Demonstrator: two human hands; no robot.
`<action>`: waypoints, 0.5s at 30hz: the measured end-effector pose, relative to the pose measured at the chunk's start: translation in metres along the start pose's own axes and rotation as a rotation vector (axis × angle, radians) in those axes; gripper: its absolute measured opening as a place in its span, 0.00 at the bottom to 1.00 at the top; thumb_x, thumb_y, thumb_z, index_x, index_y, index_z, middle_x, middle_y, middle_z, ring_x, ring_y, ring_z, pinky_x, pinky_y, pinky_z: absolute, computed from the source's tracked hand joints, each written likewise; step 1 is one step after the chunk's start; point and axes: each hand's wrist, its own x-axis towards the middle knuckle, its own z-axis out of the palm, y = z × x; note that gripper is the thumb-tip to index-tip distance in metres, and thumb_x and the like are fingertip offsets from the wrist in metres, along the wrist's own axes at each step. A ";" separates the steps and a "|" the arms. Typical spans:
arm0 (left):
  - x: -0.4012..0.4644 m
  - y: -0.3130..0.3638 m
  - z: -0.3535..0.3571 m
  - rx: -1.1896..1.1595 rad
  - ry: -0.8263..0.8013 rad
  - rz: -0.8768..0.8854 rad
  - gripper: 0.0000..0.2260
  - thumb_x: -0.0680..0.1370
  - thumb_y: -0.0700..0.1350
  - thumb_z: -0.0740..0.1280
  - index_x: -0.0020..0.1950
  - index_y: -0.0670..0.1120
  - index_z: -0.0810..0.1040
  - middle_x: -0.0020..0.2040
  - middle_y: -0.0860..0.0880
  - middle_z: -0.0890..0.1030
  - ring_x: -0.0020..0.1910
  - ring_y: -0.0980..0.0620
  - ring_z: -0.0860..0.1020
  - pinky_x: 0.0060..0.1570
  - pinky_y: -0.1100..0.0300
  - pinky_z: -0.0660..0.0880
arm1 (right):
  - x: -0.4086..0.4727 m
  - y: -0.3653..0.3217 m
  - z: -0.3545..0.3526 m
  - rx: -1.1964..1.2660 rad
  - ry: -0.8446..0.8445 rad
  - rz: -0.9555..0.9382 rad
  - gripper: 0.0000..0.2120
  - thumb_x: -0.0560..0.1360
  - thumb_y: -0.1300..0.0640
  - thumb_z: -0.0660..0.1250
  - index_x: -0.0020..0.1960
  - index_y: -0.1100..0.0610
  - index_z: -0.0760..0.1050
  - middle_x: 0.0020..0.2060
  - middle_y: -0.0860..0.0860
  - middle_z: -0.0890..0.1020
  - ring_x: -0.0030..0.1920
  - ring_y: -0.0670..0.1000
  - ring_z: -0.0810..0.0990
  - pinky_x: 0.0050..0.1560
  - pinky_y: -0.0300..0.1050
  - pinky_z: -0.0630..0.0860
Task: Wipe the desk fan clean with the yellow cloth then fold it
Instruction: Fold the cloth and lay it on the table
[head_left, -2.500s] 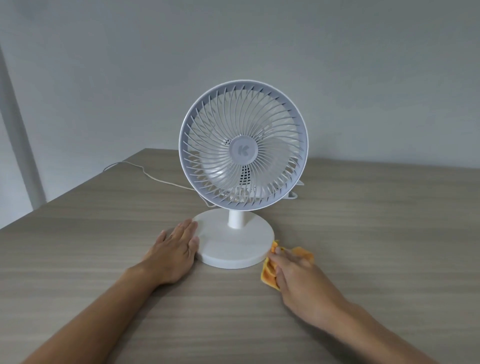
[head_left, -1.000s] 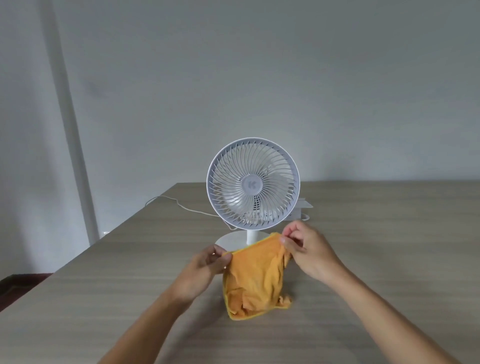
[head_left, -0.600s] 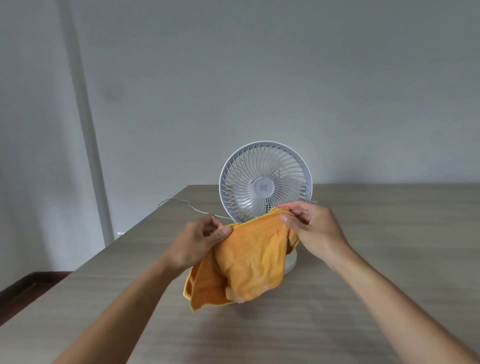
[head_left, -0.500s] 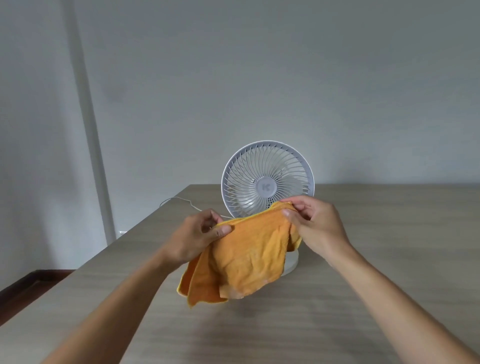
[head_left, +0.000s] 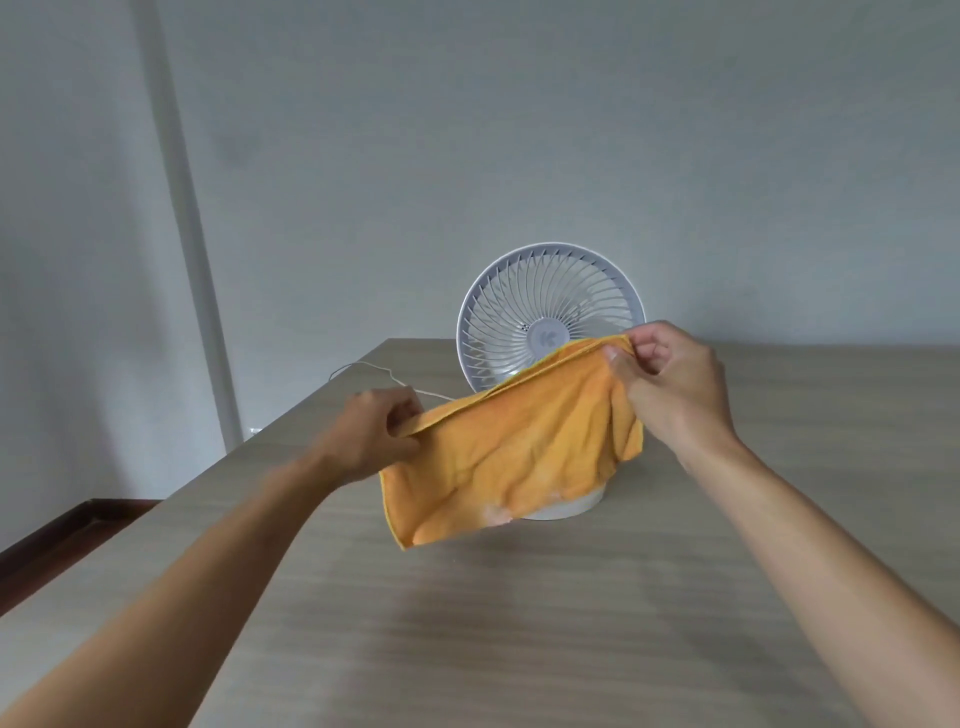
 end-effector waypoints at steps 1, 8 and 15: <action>0.003 -0.003 -0.003 0.008 0.040 -0.016 0.06 0.62 0.42 0.68 0.39 0.47 0.78 0.33 0.51 0.77 0.33 0.52 0.72 0.35 0.56 0.71 | 0.002 0.002 0.003 -0.008 -0.023 0.016 0.06 0.73 0.58 0.73 0.41 0.49 0.77 0.36 0.47 0.82 0.38 0.49 0.80 0.45 0.43 0.76; 0.023 -0.037 -0.014 0.046 0.230 -0.112 0.14 0.71 0.32 0.64 0.42 0.51 0.82 0.35 0.56 0.79 0.40 0.53 0.78 0.37 0.77 0.68 | 0.015 0.017 0.015 -0.048 -0.133 0.075 0.12 0.72 0.62 0.74 0.37 0.48 0.76 0.37 0.50 0.82 0.40 0.52 0.81 0.49 0.53 0.80; -0.019 -0.072 0.008 0.177 -0.085 0.196 0.12 0.69 0.40 0.73 0.43 0.56 0.77 0.49 0.54 0.81 0.51 0.55 0.78 0.57 0.54 0.73 | -0.042 0.030 -0.013 -0.027 -0.662 0.027 0.15 0.69 0.73 0.71 0.38 0.53 0.77 0.35 0.53 0.82 0.37 0.49 0.79 0.46 0.53 0.76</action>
